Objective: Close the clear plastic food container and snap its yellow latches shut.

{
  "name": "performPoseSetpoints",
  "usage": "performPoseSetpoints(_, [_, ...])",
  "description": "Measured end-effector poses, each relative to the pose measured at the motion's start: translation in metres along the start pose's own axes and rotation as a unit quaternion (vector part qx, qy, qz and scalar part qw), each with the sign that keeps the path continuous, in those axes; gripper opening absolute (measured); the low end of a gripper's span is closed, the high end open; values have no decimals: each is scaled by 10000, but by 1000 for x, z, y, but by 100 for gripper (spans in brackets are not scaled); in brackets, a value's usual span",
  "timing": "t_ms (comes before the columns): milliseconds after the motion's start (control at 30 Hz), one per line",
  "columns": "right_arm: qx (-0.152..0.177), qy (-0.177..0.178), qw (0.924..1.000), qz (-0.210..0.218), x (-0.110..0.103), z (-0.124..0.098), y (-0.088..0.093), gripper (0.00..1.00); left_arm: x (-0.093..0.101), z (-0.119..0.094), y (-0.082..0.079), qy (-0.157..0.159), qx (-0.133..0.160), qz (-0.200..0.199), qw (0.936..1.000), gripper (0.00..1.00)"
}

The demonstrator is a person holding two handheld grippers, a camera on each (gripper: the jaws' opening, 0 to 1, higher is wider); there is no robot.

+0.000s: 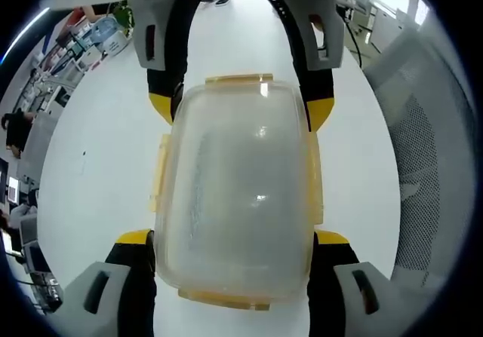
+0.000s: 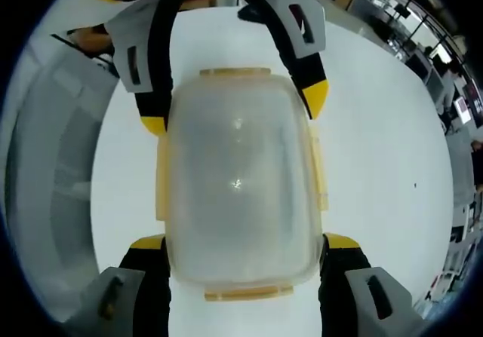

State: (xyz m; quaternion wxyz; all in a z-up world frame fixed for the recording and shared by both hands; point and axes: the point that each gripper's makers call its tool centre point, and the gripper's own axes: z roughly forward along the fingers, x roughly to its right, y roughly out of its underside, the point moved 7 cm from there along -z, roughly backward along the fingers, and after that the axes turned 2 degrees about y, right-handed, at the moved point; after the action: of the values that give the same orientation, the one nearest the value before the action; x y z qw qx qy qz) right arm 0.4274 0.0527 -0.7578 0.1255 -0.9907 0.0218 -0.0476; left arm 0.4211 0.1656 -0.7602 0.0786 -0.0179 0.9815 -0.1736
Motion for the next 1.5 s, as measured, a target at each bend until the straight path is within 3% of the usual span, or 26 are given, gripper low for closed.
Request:
performPoseSetpoints(867, [-29,121,9999,-17,7,3,0,83,-8,2,-1,-60,12,-29,10000,86])
performPoseSetpoints(1067, [18,190,9998,-59,7,2,1,83,-5,5,1,-186,-146,271,9994,87])
performPoseSetpoints(1200, [44,248,9996,-95,7,1,2,83,-5,2,0,-122,-86,129,9998,86])
performPoseSetpoints(1500, [170,419,9989,138,6,-5,9,88,-1,-2,-3,-145,-40,136,9998,85])
